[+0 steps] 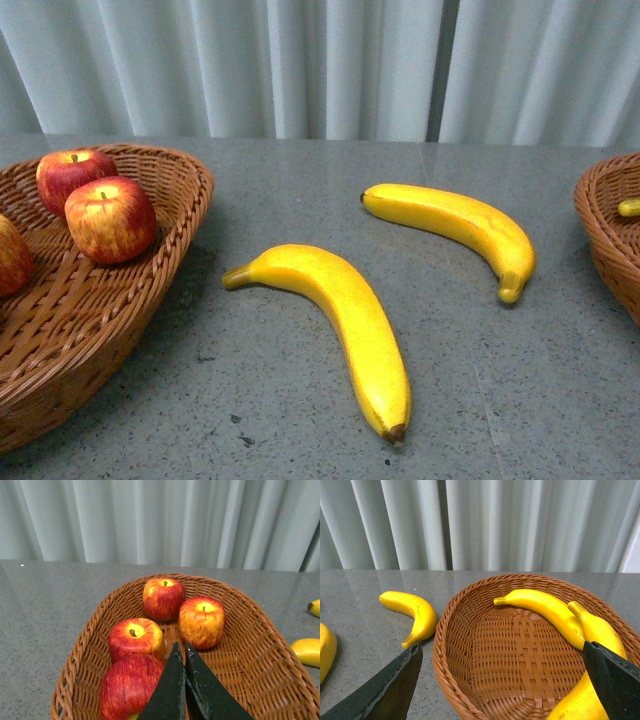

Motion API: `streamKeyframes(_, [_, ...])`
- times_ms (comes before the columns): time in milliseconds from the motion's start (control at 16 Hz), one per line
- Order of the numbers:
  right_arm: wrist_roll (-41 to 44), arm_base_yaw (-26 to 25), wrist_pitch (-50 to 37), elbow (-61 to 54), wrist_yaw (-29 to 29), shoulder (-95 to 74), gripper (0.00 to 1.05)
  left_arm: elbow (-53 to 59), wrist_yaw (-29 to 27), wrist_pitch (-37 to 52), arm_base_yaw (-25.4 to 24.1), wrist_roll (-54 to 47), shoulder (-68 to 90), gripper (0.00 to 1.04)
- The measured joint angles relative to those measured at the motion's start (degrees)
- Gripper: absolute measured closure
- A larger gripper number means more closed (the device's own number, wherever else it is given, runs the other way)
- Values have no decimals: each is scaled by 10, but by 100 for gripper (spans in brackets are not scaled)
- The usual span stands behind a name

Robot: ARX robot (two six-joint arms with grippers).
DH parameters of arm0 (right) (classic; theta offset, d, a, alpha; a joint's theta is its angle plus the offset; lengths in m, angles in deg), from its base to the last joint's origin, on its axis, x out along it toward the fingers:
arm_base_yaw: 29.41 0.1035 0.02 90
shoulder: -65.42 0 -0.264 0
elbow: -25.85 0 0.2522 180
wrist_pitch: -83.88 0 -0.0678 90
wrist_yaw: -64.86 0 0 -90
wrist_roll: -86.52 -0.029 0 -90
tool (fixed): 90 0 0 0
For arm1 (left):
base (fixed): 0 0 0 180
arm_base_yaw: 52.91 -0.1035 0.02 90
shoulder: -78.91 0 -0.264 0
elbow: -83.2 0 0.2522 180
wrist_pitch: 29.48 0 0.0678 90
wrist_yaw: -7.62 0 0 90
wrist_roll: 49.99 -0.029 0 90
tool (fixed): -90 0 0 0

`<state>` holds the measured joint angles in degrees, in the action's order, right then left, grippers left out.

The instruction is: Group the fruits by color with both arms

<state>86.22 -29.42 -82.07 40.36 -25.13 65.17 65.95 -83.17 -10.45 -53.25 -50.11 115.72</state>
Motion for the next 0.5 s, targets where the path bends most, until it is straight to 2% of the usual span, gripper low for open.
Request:
streamKeyframes(125, [0, 0, 0, 0, 0, 0, 6, 10, 8, -24, 5, 0, -36, 103])
streamKeyframes(187, [0, 0, 0, 0, 0, 0, 6, 26, 7, 3, 5, 0, -38, 103])
streamKeyframes(499, [0, 0, 0, 0, 0, 0, 6, 26, 8, -81, 5, 0, -123, 103])
